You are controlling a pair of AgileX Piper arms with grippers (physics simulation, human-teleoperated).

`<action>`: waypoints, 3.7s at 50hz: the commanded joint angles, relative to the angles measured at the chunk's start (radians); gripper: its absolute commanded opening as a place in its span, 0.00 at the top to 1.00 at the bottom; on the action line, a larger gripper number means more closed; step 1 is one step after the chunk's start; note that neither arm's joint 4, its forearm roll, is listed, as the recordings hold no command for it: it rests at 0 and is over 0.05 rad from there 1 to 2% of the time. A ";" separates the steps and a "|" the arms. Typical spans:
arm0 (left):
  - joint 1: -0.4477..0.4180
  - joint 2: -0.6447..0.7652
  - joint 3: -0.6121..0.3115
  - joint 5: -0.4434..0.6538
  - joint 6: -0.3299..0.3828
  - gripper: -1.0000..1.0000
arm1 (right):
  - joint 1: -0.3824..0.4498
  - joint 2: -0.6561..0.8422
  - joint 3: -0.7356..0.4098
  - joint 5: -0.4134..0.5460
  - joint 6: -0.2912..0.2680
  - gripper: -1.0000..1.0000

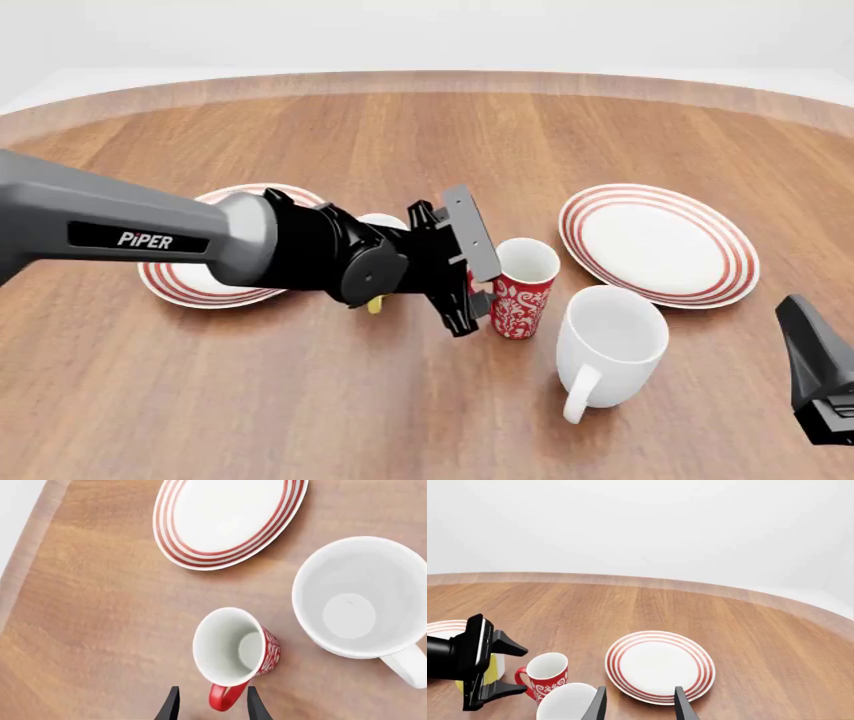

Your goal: Put the red mug on the left plate.

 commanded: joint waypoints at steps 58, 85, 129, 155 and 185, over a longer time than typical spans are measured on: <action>0.048 -0.132 0.024 -0.047 -0.024 1.00 | 0.009 -0.004 0.003 -0.005 -0.025 0.00; 0.098 -0.233 0.081 -0.146 -0.001 1.00 | 0.014 -0.005 0.003 -0.007 -0.035 0.00; 0.208 -0.379 0.201 -0.248 0.000 1.00 | 0.018 -0.004 0.006 -0.004 -0.036 0.00; 0.325 -0.429 0.305 -0.330 0.003 1.00 | 0.016 -0.004 0.007 0.000 -0.035 0.00; 0.470 -0.493 0.416 -0.373 0.019 1.00 | 0.017 -0.003 0.006 0.001 -0.035 0.00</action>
